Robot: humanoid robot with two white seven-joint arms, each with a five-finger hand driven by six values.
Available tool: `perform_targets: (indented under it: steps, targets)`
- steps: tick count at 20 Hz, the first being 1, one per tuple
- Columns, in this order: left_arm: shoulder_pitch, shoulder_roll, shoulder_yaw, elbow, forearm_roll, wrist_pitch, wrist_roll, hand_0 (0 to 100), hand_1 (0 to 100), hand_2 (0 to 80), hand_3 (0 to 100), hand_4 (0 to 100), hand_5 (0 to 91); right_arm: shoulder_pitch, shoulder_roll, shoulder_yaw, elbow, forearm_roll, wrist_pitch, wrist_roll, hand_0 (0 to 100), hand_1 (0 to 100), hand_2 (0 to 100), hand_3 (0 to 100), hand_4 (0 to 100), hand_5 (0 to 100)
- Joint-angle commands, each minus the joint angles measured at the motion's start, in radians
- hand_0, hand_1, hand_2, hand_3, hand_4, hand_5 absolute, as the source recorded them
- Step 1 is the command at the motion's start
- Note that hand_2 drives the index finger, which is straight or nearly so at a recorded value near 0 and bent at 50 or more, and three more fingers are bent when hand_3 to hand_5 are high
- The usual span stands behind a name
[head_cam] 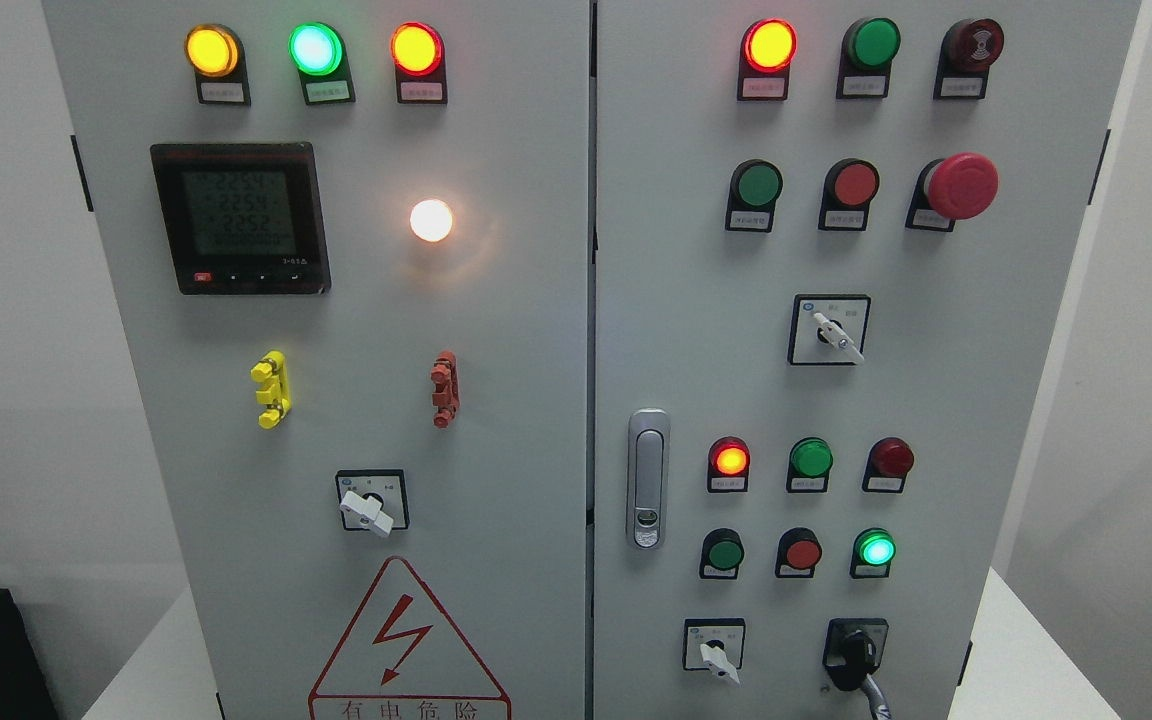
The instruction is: Trip black knob to open circuit
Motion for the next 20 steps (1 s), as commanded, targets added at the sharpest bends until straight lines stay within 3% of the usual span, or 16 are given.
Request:
perform_targets:
  steps: [1, 20]
  targets:
    - [-0.003, -0.002, 0.001, 0.0, 0.002, -0.003, 0.0, 12, 39, 0.0, 0, 0, 0.0, -0.015, -0.002, 0.004, -0.041, 0.001, -0.01, 0.021, 0, 8, 7, 100, 100, 97]
    - [-0.004, -0.002, 0.001, 0.0, 0.002, -0.003, 0.0, 12, 39, 0.0, 0, 0, 0.0, -0.009, -0.014, -0.015, -0.046, 0.001, -0.004, 0.009, 0, 9, 8, 100, 99, 97]
